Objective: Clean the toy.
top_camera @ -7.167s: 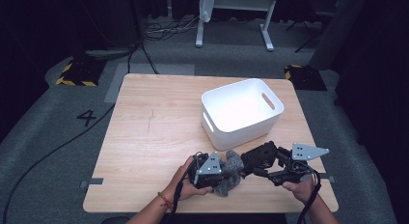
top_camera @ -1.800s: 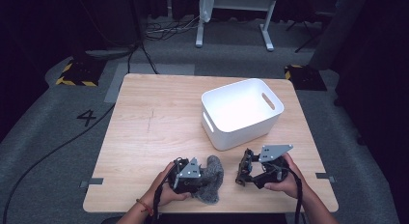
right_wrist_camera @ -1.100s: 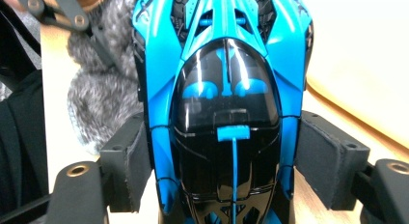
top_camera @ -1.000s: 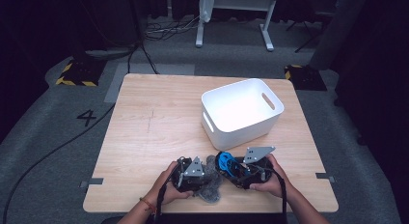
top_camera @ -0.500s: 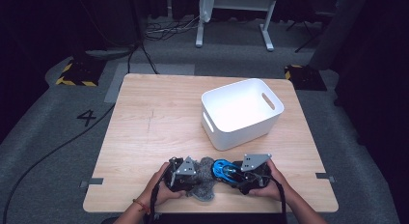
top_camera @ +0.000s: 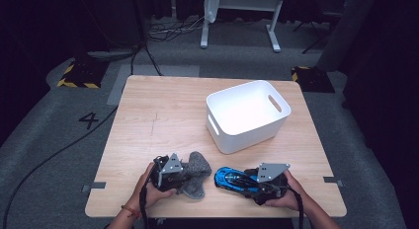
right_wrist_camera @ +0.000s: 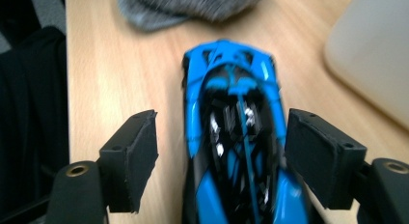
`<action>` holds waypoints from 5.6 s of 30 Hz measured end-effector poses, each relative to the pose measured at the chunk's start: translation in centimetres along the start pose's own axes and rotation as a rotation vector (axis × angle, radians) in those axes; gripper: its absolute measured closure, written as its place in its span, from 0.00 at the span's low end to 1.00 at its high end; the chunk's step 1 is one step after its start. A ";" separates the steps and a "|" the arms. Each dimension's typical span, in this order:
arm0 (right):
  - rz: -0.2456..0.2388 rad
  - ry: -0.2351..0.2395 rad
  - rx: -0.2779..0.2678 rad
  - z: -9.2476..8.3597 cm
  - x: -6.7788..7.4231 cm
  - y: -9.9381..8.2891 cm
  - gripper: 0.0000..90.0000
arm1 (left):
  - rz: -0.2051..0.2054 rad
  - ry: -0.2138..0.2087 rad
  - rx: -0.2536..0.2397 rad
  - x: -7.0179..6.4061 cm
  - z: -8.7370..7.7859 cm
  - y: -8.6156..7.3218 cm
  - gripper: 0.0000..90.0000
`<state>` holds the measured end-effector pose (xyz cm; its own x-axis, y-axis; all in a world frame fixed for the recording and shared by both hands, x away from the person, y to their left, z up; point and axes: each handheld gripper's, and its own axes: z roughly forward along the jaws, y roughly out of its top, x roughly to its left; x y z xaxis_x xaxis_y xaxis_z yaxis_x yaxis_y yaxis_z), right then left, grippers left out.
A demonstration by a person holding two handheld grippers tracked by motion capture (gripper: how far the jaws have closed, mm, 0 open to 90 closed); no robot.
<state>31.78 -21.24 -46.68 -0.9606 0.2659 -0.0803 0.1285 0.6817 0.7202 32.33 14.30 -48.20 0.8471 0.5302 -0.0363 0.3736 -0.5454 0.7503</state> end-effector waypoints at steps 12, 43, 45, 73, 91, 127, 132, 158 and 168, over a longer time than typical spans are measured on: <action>-0.088 -0.062 -0.005 0.4 0.5 -1.3 0.32 | -0.010 -0.070 -0.073 -1.4 -0.4 1.6 0.37; 0.133 -0.042 -0.018 -2.3 -1.7 -3.2 0.28 | 0.056 -0.141 -0.038 -4.0 1.8 3.1 0.28; 0.192 -0.028 -0.003 -2.4 -2.3 -3.5 0.27 | 0.057 -0.156 -0.046 -4.2 1.9 3.5 0.26; 0.303 0.043 -0.008 -1.7 -2.7 -3.7 0.50 | 0.015 -0.017 0.040 -6.6 6.5 3.4 0.24; 0.311 0.188 0.036 0.6 -3.5 -2.5 0.28 | 0.125 0.079 0.052 -7.4 6.6 2.9 0.48; 0.246 0.210 -0.072 0.6 -2.9 -0.1 0.47 | 0.051 0.161 0.040 -6.6 8.7 4.8 0.40; 0.241 0.069 -0.038 -1.0 -2.7 -0.7 0.29 | 0.030 0.088 0.016 -6.1 8.1 4.6 0.34; 0.270 -0.153 0.072 0.8 3.0 -0.2 0.22 | 0.038 0.009 0.004 -5.0 2.9 3.6 0.20; 0.207 -0.272 0.097 0.6 4.2 0.1 0.17 | 0.015 0.025 0.030 -4.0 3.3 2.2 0.20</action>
<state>27.86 -19.60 -47.34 -0.8128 0.5680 -0.1292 0.3490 0.6524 0.6727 31.00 8.90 -48.60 0.8430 0.5379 -0.0087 0.3725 -0.5720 0.7308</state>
